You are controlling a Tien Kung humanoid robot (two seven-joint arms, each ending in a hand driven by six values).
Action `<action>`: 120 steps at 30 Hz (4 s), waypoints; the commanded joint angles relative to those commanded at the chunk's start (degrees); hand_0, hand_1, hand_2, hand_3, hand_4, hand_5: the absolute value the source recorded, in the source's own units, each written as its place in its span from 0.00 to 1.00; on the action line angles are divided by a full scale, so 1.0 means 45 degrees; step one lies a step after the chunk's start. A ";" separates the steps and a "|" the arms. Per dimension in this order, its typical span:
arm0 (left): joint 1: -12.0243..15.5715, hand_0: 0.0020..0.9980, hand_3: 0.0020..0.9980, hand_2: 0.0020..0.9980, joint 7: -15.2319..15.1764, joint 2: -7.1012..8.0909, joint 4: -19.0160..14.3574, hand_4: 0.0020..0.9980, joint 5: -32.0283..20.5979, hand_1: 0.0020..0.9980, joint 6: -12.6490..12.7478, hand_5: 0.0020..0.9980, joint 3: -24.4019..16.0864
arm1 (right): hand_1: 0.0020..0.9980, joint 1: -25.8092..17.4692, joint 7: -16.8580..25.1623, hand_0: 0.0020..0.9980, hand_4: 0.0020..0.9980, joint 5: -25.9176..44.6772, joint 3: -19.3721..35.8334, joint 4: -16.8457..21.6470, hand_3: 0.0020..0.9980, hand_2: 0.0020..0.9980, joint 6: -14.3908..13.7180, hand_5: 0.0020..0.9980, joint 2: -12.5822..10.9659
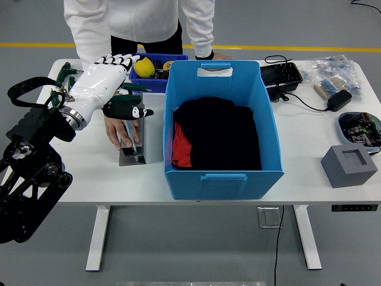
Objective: Lift tool from toolbox,place it in box,lift tool from toolbox,place it in box
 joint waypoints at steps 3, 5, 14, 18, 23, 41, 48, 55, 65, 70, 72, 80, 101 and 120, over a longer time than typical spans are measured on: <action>-0.0226 0.94 0.96 0.97 0.0559 0.0038 0.0228 1.00 0.0000 0.96 -0.0490 0.54 0.0180 | 0.64 -0.0010 -0.0001 0.67 0.78 0.0042 -0.0035 -0.0013 0.58 0.71 -0.0004 0.73 -0.0010; -0.0297 0.87 0.91 0.88 0.0950 0.0017 0.0305 1.00 0.0000 0.89 -0.0862 0.58 0.0216 | 0.64 -0.0021 -0.0004 0.67 0.78 0.0067 -0.0053 -0.0018 0.58 0.71 -0.0003 0.73 -0.0011; -0.0344 0.84 0.87 0.81 0.1995 -0.0099 0.0251 1.00 0.0000 0.83 -0.1460 0.61 0.0322 | 0.64 -0.0068 -0.0003 0.67 0.78 0.0100 -0.0087 -0.0016 0.58 0.71 -0.0002 0.73 0.0018; -0.0387 0.74 0.79 0.68 0.2321 -0.0063 0.0297 1.00 0.0000 0.72 -0.1766 0.62 0.0403 | 0.64 -0.0088 -0.0001 0.67 0.78 0.0090 -0.0095 -0.0008 0.58 0.71 0.0001 0.73 0.0031; -0.0389 0.70 0.74 0.60 0.2739 -0.0051 0.0317 1.00 0.0000 0.65 -0.2098 0.65 0.0512 | 0.64 -0.0133 -0.0002 0.67 0.78 0.0124 -0.0159 -0.0009 0.58 0.71 0.0000 0.73 0.0031; -0.0788 0.63 0.56 0.38 0.3172 0.0106 0.0835 1.00 0.0000 0.47 -0.2331 0.66 0.0939 | 0.64 -0.0147 -0.0004 0.67 0.78 0.0162 -0.0180 -0.0009 0.58 0.71 0.0004 0.73 0.0040; -0.0888 0.58 0.51 0.34 0.3138 0.0133 0.0965 1.00 0.0000 0.42 -0.2294 0.68 0.0994 | 0.64 -0.0125 -0.0004 0.67 0.78 0.0143 -0.0136 -0.0014 0.57 0.71 0.0003 0.73 0.0035; -0.0969 0.50 0.49 0.32 0.3101 0.0131 0.1235 1.00 0.0000 0.37 -0.2175 0.68 0.1021 | 0.64 -0.0095 -0.0004 0.67 0.78 0.0072 -0.0049 -0.0005 0.57 0.71 0.0005 0.73 0.0032; -0.1109 0.39 0.38 0.27 0.2994 0.0137 0.1618 1.00 0.0000 0.29 -0.2010 0.69 0.1049 | 0.64 -0.0073 -0.0004 0.67 0.78 0.0050 -0.0043 -0.0007 0.58 0.71 0.0009 0.73 0.0022; -0.1185 0.39 0.38 0.27 0.2992 0.0148 0.1685 1.00 0.0000 0.29 -0.2071 0.69 0.1085 | 0.64 -0.0066 -0.0004 0.67 0.78 0.0045 -0.0042 -0.0010 0.58 0.71 0.0010 0.73 0.0017; -0.1208 0.38 0.33 0.25 0.2978 0.0158 0.1699 1.00 0.0000 0.27 -0.2084 0.69 0.1087 | 0.64 -0.0067 -0.0005 0.67 0.78 0.0059 -0.0051 -0.0014 0.57 0.71 0.0008 0.73 0.0013; -0.1235 0.36 0.30 0.23 0.2912 0.0164 0.1817 1.00 -0.0014 0.25 -0.2095 0.69 0.1086 | 0.64 -0.0059 -0.0006 0.67 0.78 0.0053 -0.0050 -0.0018 0.57 0.71 0.0008 0.73 0.0000; -0.1300 0.29 0.23 0.16 0.3000 0.0230 0.1640 1.00 -0.0268 0.17 -0.2356 0.70 0.1111 | 0.64 -0.0046 -0.0006 0.67 0.78 0.0045 -0.0056 -0.0020 0.57 0.71 0.0017 0.73 -0.0001; -0.1301 0.24 0.18 0.12 0.3059 0.0198 0.1540 1.00 -0.0383 0.10 -0.2394 0.70 0.1370 | 0.64 -0.0126 -0.0007 0.67 0.78 0.0072 -0.0168 -0.0008 0.58 0.71 0.0017 0.73 0.0003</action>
